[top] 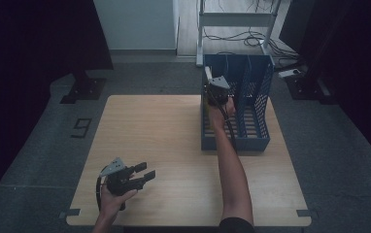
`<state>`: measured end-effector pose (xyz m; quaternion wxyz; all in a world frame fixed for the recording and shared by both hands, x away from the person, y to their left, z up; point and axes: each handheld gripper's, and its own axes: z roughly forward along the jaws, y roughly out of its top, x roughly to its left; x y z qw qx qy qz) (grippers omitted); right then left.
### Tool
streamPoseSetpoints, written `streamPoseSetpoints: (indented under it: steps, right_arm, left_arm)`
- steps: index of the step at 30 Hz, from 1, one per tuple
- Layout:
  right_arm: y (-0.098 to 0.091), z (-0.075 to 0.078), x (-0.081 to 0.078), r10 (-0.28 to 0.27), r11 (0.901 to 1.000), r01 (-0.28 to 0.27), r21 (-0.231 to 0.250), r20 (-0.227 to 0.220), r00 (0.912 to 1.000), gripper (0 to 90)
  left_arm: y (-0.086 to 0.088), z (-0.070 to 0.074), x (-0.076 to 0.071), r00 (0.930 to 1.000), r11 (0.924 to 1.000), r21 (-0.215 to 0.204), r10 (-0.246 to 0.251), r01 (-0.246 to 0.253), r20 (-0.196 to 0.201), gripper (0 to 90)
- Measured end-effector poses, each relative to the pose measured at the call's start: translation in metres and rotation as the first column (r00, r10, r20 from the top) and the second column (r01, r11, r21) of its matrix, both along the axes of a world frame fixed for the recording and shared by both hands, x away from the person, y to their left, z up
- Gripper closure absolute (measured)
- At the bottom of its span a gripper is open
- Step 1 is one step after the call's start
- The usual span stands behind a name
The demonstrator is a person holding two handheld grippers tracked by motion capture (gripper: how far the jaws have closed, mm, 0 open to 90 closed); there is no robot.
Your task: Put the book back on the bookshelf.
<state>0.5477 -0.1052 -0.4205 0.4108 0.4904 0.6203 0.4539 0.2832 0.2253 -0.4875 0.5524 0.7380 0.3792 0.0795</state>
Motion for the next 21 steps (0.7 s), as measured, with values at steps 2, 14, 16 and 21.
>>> streamPoseSetpoints:
  steps: [2, 14, 16, 21]
  right_arm:
    - [-0.001, 0.001, -0.001, 0.005, 1.0, -0.005, -0.007, -0.005, 1.0, 66.3]
    - [-0.007, 0.002, -0.006, 0.025, 0.9996, -0.025, -0.011, -0.008, 0.9997, 58.7]
    - [-0.008, 0.0, -0.007, 0.026, 0.9996, -0.026, -0.012, -0.003, 0.9996, 57.7]
    - [-0.011, -0.004, -0.011, 0.03, 0.9996, -0.03, -0.004, -0.006, 0.9995, 55.9]
  left_arm:
    - [-0.001, 0.0, 0.0, 1.0, 1.0, 0.001, -0.004, 0.004, 0.0, 41.7]
    - [-0.003, -0.001, 0.0, 1.0, 0.9999, 0.01, -0.008, 0.008, -0.003, 41.5]
    - [-0.003, -0.001, 0.0, 1.0, 0.9999, 0.012, -0.007, 0.007, -0.005, 41.5]
    - [-0.003, -0.002, 0.0, 1.0, 0.9999, 0.014, -0.006, 0.006, -0.005, 41.4]
